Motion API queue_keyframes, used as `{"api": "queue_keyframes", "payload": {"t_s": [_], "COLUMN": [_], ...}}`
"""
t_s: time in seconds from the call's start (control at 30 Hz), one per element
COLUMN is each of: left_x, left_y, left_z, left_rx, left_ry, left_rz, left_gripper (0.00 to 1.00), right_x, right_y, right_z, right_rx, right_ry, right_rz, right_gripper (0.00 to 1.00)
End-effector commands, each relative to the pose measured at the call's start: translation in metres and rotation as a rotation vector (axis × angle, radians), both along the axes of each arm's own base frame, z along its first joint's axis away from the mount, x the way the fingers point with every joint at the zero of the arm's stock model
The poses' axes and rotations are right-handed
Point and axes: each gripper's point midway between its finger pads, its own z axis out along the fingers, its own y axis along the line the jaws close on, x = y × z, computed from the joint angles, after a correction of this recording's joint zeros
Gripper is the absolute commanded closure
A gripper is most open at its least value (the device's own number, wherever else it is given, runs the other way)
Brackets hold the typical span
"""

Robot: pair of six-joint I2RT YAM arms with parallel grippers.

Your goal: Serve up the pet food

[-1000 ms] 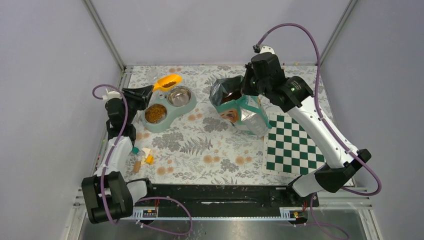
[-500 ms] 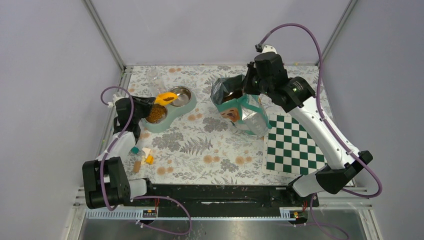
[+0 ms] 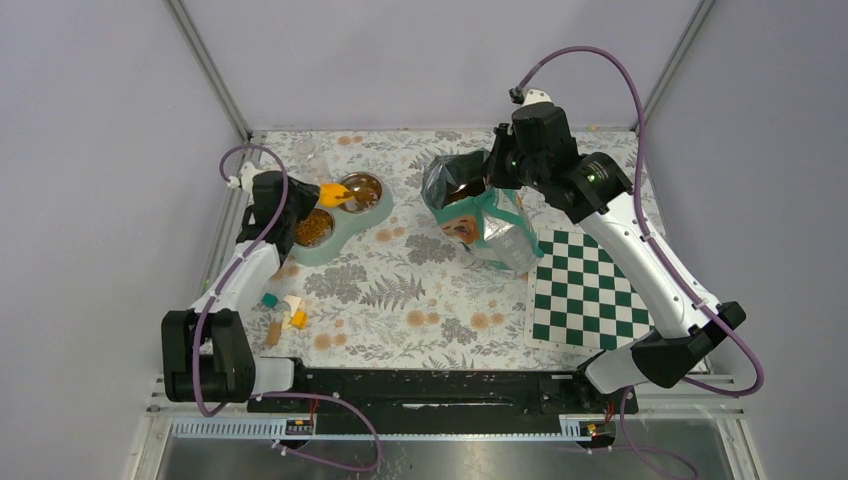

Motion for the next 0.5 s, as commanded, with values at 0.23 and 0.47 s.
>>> {"api": "queue_keyframes", "payload": {"t_s": [0.23, 0.47], "left_x": [0.000, -0.015], "left_y": [-0.002, -0.018], "left_z": [0.049, 0.084], "left_rx": [0.283, 0.308], "left_ry": [0.005, -0.045], "left_rz": [0.044, -0.027], "left_gripper": [1.00, 1.00], "right_x": [0.005, 0.002], "right_y": [0.006, 0.006], "right_z": [0.057, 0.056], "right_rx": [0.136, 0.155], "right_ry": [-0.160, -0.149], "right_rz": [0.016, 0.012], "right_gripper": [1.00, 1.00]}}
